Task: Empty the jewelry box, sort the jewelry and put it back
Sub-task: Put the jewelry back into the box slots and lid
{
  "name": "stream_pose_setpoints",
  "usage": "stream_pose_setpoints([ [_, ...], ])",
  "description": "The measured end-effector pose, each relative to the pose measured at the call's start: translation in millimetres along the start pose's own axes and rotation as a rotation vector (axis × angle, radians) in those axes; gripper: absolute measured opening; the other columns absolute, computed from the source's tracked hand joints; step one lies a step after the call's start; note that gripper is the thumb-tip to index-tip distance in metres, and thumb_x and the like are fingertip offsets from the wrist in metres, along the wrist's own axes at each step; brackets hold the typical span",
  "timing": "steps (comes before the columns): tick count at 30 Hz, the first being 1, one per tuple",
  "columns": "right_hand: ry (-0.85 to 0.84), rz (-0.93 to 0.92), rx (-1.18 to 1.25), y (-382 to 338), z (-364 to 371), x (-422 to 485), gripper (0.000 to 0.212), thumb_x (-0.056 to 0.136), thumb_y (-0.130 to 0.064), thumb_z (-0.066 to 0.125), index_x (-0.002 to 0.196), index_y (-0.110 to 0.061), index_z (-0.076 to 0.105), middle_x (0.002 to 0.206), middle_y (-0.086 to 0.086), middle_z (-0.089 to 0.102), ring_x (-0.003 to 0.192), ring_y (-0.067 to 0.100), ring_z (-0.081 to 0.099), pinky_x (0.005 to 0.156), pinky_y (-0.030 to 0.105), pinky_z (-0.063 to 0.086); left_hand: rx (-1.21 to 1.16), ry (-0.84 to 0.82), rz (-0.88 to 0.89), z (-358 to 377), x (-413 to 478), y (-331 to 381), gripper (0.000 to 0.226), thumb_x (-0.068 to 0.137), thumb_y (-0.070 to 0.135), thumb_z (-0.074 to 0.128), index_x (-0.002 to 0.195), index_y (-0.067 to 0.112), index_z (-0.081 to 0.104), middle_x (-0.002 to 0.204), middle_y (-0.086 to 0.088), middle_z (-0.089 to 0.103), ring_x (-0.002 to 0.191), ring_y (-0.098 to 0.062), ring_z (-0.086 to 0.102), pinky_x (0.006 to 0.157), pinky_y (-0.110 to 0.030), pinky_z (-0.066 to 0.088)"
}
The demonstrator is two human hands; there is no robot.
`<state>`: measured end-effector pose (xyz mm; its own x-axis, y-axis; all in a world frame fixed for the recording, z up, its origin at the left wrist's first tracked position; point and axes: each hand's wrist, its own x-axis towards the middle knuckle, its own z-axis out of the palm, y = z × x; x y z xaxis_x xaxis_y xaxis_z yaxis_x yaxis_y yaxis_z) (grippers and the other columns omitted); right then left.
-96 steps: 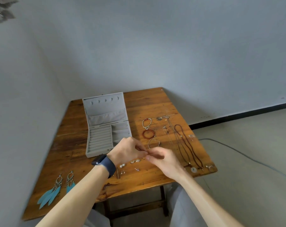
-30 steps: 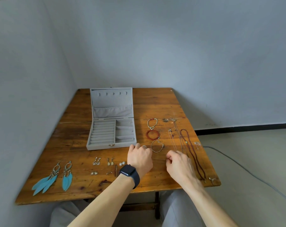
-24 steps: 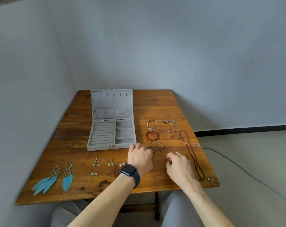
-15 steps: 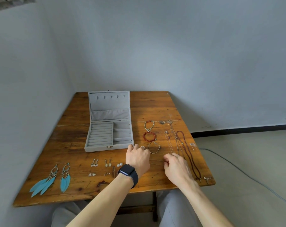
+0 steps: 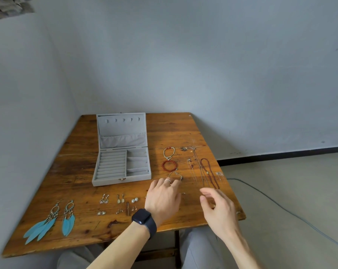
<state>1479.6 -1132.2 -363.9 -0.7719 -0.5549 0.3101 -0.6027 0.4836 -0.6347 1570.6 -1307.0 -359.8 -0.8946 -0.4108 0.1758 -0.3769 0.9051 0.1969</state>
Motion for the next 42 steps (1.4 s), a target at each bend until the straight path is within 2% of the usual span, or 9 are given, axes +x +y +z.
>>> stream_pose_setpoints([
  [2,0.1,0.041,0.036,7.8,-11.7,-11.4,0.021,0.088,-0.014,0.071,0.105,-0.027,0.072,0.098,-0.017,0.069,0.091,0.001,0.064,0.077,0.005,0.042,-0.044,0.004,0.031,6.3,-8.7,9.8,0.048,0.1,0.044,0.038,0.146,0.029,0.04,0.15,0.001,0.046,0.137,-0.022,0.041,0.116,-0.039,0.027],
  [7,0.205,0.199,-0.055,41.1,-26.8,-30.8,0.024,0.086,-0.011,0.071,0.108,-0.023,0.071,0.101,-0.006,0.068,0.096,0.021,0.066,0.082,0.03,0.047,-0.068,-0.115,0.101,31.2,-28.5,30.6,0.066,0.101,0.056,0.017,0.16,0.028,0.008,0.168,0.006,0.003,0.154,-0.016,-0.003,0.121,-0.043,-0.008],
  [11,-0.098,0.246,-0.342,72.9,-33.4,-37.6,0.058,0.089,-0.013,0.059,0.146,-0.022,0.048,0.15,-0.003,0.045,0.124,0.022,0.042,0.107,0.037,0.04,0.016,-0.201,0.119,49.1,-34.6,33.4,0.068,0.099,0.059,0.001,0.158,0.027,-0.012,0.163,0.009,-0.018,0.152,-0.015,-0.018,0.117,-0.047,-0.021],
  [14,-0.216,0.194,-0.408,86.4,-32.0,-46.2,0.065,0.092,-0.022,0.054,0.154,-0.023,0.035,0.161,-0.013,0.028,0.137,0.016,0.029,0.115,0.031,0.031,0.045,-0.227,0.105,58.4,-37.4,31.3,0.066,0.099,0.058,-0.003,0.155,0.027,-0.017,0.163,0.009,-0.02,0.15,-0.013,-0.022,0.116,-0.047,-0.023],
  [21,0.054,-0.004,-0.397,100.2,-30.1,-52.5,0.033,0.08,-0.008,0.081,0.112,-0.002,0.075,0.115,0.007,0.073,0.098,0.031,0.065,0.081,0.045,0.06,0.026,-0.232,0.111,63.3,-37.9,28.4,0.065,0.097,0.059,-0.009,0.153,0.029,-0.018,0.161,0.01,-0.021,0.149,-0.014,-0.022,0.117,-0.047,-0.02],
  [28,0.018,0.056,-0.249,82.4,-56.1,-33.4,0.007,0.094,-0.012,0.064,0.098,-0.016,0.068,0.092,-0.001,0.073,0.082,0.023,0.065,0.072,0.032,0.052,-0.014,-0.241,0.131,60.9,-37.6,26.6,0.064,0.1,0.058,-0.001,0.157,0.031,-0.012,0.163,0.01,-0.021,0.15,-0.014,-0.021,0.118,-0.048,-0.017],
  [36,-0.114,0.282,0.338,11.6,-91.9,21.7,0.014,0.099,-0.02,0.055,0.09,-0.025,0.065,0.08,-0.007,0.072,0.077,0.009,0.069,0.066,0.024,0.05,-0.601,-0.165,0.056,-12.3,-8.0,50.6,0.076,0.094,0.052,0.052,0.158,0.036,0.014,0.163,0.004,0.025,0.151,-0.015,0.014,0.12,-0.037,0.015],
  [39,-0.212,0.212,0.427,-23.6,-97.3,35.9,0.013,0.099,-0.022,0.057,0.091,-0.023,0.067,0.08,-0.008,0.071,0.075,0.008,0.067,0.065,0.025,0.051,-0.902,-0.27,0.108,-57.3,10.0,62.8,0.071,0.084,0.047,0.067,0.149,0.039,0.039,0.144,0.013,0.054,0.138,-0.007,0.042,0.112,-0.028,0.031],
  [42,-0.252,0.128,0.503,-57.9,-99.7,45.7,0.015,0.099,-0.024,0.059,0.088,-0.028,0.068,0.078,-0.007,0.07,0.072,0.008,0.067,0.061,0.021,0.05,-1.038,-0.312,0.175,-89.9,19.1,58.4,0.034,0.086,0.036,0.073,0.119,0.031,0.068,0.109,0.01,0.074,0.11,-0.007,0.063,0.102,-0.035,0.047],
])
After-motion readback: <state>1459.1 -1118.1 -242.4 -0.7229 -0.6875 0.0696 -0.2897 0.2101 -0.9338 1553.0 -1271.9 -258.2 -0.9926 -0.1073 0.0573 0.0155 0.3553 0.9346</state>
